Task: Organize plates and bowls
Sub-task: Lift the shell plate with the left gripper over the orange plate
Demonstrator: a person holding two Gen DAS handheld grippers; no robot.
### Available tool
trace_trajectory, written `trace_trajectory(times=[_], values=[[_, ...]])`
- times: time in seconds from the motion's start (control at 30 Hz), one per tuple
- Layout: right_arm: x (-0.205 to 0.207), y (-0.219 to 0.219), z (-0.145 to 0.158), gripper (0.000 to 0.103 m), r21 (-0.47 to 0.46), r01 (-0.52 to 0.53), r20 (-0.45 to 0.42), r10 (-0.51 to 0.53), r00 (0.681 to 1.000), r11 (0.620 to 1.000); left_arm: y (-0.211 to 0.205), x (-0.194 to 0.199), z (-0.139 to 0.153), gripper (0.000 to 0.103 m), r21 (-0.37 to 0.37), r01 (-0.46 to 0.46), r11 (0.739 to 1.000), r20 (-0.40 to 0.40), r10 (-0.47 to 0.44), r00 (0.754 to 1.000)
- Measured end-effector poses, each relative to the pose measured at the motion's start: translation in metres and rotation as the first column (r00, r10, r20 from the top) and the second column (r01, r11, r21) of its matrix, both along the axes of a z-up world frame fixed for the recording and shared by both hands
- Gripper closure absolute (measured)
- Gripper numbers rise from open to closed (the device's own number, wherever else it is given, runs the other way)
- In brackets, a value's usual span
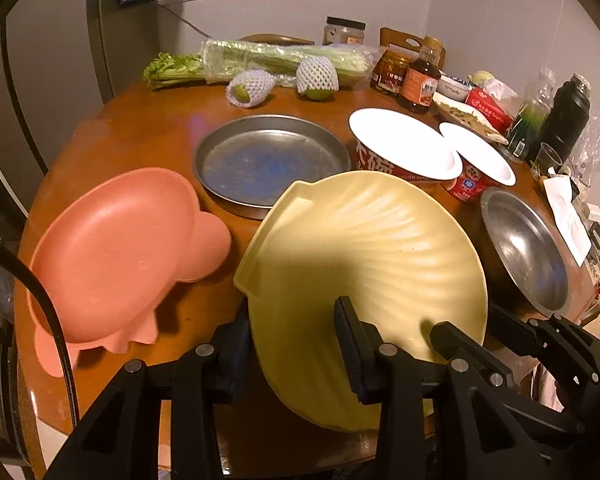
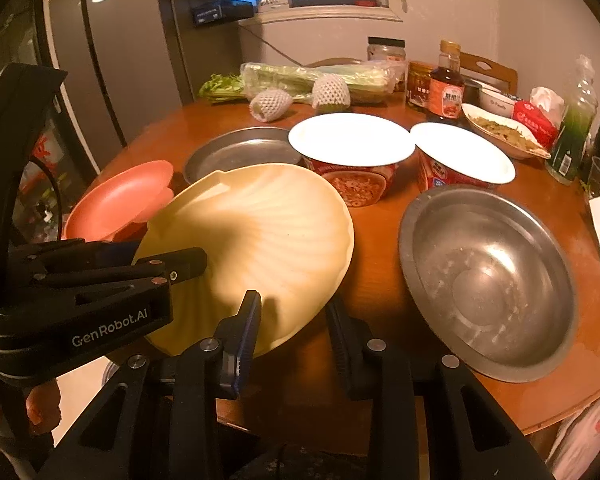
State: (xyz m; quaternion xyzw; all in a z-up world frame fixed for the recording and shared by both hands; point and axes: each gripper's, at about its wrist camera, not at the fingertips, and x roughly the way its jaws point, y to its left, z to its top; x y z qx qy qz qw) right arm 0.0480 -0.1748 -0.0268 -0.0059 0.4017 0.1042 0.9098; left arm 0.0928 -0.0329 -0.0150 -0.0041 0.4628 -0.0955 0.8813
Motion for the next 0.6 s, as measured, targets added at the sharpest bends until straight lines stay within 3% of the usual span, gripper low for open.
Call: trace_trajectory(times=[0.6], values=[[0.009,0.059,0.026,0.069,0.019,-0.117,0.056,0.116,0.992,0.993,0.068,-0.015,0.022,0.063,-0.008,-0.126,0.992,0.066,0.126,0.990]])
